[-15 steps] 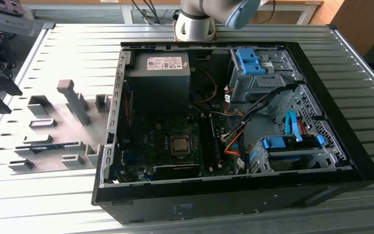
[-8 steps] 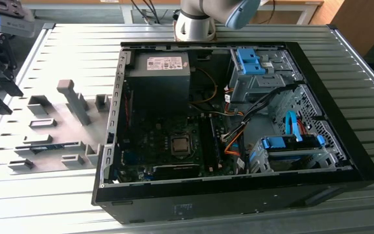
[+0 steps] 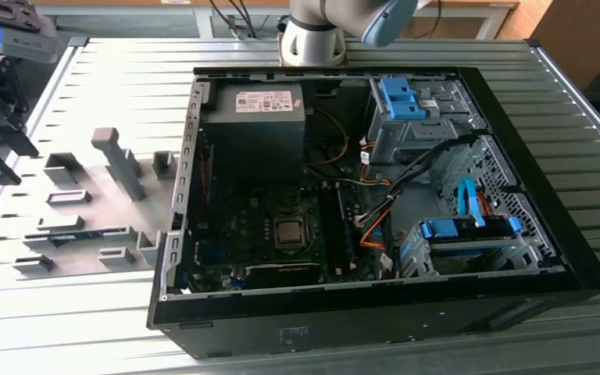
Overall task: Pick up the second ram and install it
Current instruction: 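Pick up the second ram and move it above second insertion slot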
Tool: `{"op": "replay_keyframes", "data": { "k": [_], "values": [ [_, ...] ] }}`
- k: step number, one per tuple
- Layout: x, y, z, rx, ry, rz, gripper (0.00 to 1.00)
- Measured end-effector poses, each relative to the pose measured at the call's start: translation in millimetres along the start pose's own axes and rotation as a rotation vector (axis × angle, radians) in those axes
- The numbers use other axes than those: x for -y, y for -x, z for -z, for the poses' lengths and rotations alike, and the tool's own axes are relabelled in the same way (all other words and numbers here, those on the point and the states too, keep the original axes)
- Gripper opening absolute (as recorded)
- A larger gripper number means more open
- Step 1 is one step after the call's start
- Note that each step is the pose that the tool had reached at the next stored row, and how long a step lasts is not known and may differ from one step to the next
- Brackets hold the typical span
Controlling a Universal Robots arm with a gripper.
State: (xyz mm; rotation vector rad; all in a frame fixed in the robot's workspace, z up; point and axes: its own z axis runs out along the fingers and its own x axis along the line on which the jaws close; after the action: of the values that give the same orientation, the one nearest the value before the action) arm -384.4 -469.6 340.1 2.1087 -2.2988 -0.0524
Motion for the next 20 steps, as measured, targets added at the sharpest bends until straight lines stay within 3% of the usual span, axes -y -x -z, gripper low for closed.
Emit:
{"op": "replay_keyframes", "data": {
  "k": [8, 20],
  "values": [
    [0.1, 0.0, -3.0, 0.0001, -0.0001, 0.0, 0.47],
    [-0.1, -2.3, -15.4, -0.0011, 0.0003, 0.024, 0.47]
  ]
}}
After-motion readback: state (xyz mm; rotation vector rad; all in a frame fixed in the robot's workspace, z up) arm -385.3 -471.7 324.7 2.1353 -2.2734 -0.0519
